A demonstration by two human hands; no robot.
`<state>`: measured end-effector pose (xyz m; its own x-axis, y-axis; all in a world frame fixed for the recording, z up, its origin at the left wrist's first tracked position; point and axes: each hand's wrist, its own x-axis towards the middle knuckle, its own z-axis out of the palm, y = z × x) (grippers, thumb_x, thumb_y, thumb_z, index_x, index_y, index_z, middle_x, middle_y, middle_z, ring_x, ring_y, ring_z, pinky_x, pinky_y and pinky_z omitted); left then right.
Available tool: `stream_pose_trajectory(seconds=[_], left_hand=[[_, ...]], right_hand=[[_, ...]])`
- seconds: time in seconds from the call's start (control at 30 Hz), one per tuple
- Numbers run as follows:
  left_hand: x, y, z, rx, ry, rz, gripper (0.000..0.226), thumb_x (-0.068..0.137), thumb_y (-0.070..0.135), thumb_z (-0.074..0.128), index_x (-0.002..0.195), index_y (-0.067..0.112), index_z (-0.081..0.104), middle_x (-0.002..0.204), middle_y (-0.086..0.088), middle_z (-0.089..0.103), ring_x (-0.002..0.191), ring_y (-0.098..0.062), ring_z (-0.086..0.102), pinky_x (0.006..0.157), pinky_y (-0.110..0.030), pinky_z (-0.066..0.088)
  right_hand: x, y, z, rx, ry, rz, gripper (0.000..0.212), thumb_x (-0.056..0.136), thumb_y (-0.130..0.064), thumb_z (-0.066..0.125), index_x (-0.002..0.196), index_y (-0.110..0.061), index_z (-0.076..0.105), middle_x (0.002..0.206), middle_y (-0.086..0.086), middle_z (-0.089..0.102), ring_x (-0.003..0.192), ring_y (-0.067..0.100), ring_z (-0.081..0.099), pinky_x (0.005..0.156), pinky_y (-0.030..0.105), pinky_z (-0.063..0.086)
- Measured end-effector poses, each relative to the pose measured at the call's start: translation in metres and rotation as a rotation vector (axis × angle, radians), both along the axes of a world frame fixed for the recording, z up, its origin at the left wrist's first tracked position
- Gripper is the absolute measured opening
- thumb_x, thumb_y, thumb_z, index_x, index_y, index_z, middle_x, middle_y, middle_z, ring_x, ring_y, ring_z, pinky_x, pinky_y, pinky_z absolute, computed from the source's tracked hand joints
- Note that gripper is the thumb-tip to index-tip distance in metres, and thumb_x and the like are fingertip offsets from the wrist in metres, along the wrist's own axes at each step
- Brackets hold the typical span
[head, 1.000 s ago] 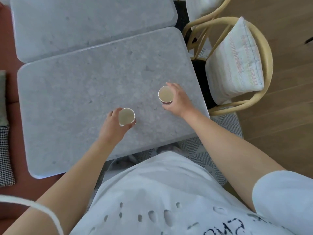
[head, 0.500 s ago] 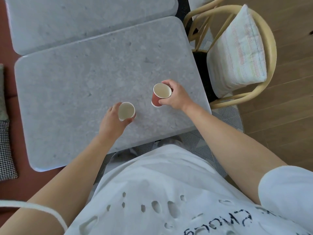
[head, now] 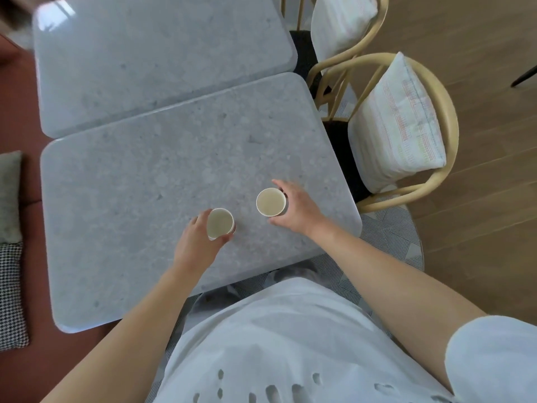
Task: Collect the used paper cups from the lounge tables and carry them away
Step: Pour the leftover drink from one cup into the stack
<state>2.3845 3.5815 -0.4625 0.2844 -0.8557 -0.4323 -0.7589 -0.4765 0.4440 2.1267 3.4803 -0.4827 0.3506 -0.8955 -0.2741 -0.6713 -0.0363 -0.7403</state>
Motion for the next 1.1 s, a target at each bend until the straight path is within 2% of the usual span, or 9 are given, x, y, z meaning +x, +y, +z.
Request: stream_pose_trajectory(seconds=[0.1, 0.23, 0.33, 0.4, 0.6, 0.7, 0.83, 1.0, 1.1], left_hand=[[-0.002, 0.002, -0.001, -0.006, -0.013, -0.002, 0.08, 0.083, 0.056, 0.085, 0.148, 0.032, 0.046, 0.136, -0.001, 0.061, 0.115, -0.029, 0.063, 0.08, -0.04, 0.049], [-0.004, 0.005, -0.001, -0.003, -0.012, 0.004, 0.076, 0.084, 0.053, 0.085, 0.146, 0.032, 0.048, 0.135, -0.001, 0.06, 0.112, -0.028, 0.063, 0.079, -0.04, 0.048], [-0.006, 0.009, -0.001, -0.011, -0.005, 0.004, 0.074, 0.085, 0.052, 0.085, 0.146, 0.031, 0.049, 0.134, -0.002, 0.06, 0.113, -0.028, 0.062, 0.081, -0.041, 0.048], [-0.006, 0.012, -0.001, -0.007, 0.003, 0.008, 0.073, 0.086, 0.052, 0.084, 0.146, 0.031, 0.049, 0.135, -0.002, 0.06, 0.115, -0.029, 0.061, 0.084, -0.043, 0.051], [-0.007, 0.018, 0.004, 0.006, 0.004, 0.011, 0.075, 0.088, 0.051, 0.082, 0.149, 0.027, 0.047, 0.136, -0.004, 0.06, 0.117, -0.029, 0.06, 0.09, -0.046, 0.053], [-0.007, 0.024, 0.004, 0.006, 0.005, 0.013, 0.074, 0.088, 0.052, 0.082, 0.149, 0.026, 0.047, 0.136, -0.004, 0.06, 0.117, -0.028, 0.059, 0.088, -0.044, 0.052], [-0.007, 0.03, 0.001, 0.02, 0.026, 0.05, 0.08, 0.088, 0.055, 0.08, 0.153, 0.028, 0.043, 0.14, -0.005, 0.058, 0.124, -0.03, 0.057, 0.097, -0.05, 0.053], [-0.008, 0.031, 0.001, 0.028, 0.038, 0.061, 0.082, 0.089, 0.059, 0.077, 0.156, 0.03, 0.04, 0.142, -0.003, 0.055, 0.124, -0.029, 0.057, 0.099, -0.052, 0.054], [-0.008, 0.028, 0.0, 0.024, 0.047, 0.079, 0.084, 0.087, 0.06, 0.079, 0.155, 0.028, 0.042, 0.139, -0.001, 0.049, 0.121, -0.028, 0.056, 0.095, -0.045, 0.051]], right_hand=[[-0.008, 0.005, -0.004, 0.051, 0.003, 0.003, 0.113, 0.063, -0.024, 0.1, 0.159, -0.014, 0.041, 0.142, 0.007, 0.055, 0.129, 0.021, 0.054, 0.113, 0.03, 0.04], [-0.015, 0.002, -0.007, 0.108, 0.002, -0.013, 0.111, 0.064, -0.016, 0.098, 0.159, -0.015, 0.041, 0.142, 0.004, 0.057, 0.128, 0.02, 0.056, 0.111, 0.031, 0.043], [-0.013, 0.0, -0.005, 0.124, -0.01, -0.021, 0.098, 0.063, -0.007, 0.096, 0.15, -0.012, 0.051, 0.14, 0.004, 0.063, 0.127, 0.022, 0.06, 0.109, 0.033, 0.046], [-0.009, 0.001, -0.005, 0.122, -0.027, -0.03, 0.086, 0.064, -0.004, 0.093, 0.141, -0.013, 0.058, 0.131, 0.004, 0.068, 0.12, 0.024, 0.064, 0.101, 0.03, 0.049], [0.007, 0.008, -0.01, 0.092, -0.11, -0.114, 0.062, 0.069, 0.0, 0.087, 0.126, -0.01, 0.065, 0.116, 0.005, 0.071, 0.104, 0.027, 0.067, 0.086, 0.034, 0.053], [0.013, 0.012, -0.01, 0.069, -0.133, -0.109, 0.061, 0.067, -0.004, 0.09, 0.123, -0.01, 0.065, 0.113, 0.003, 0.072, 0.101, 0.025, 0.067, 0.085, 0.034, 0.054], [0.018, 0.02, -0.013, 0.061, -0.112, -0.039, 0.064, 0.07, -0.013, 0.092, 0.127, -0.014, 0.065, 0.115, 0.001, 0.073, 0.102, 0.021, 0.067, 0.085, 0.029, 0.052], [0.02, 0.029, -0.019, 0.063, -0.097, -0.004, 0.063, 0.074, -0.014, 0.09, 0.132, -0.015, 0.065, 0.117, 0.004, 0.074, 0.105, 0.025, 0.069, 0.089, 0.036, 0.055], [0.021, 0.03, -0.02, 0.081, -0.089, -0.011, 0.066, 0.073, -0.012, 0.09, 0.133, -0.014, 0.065, 0.121, 0.004, 0.073, 0.108, 0.025, 0.069, 0.087, 0.03, 0.052]])
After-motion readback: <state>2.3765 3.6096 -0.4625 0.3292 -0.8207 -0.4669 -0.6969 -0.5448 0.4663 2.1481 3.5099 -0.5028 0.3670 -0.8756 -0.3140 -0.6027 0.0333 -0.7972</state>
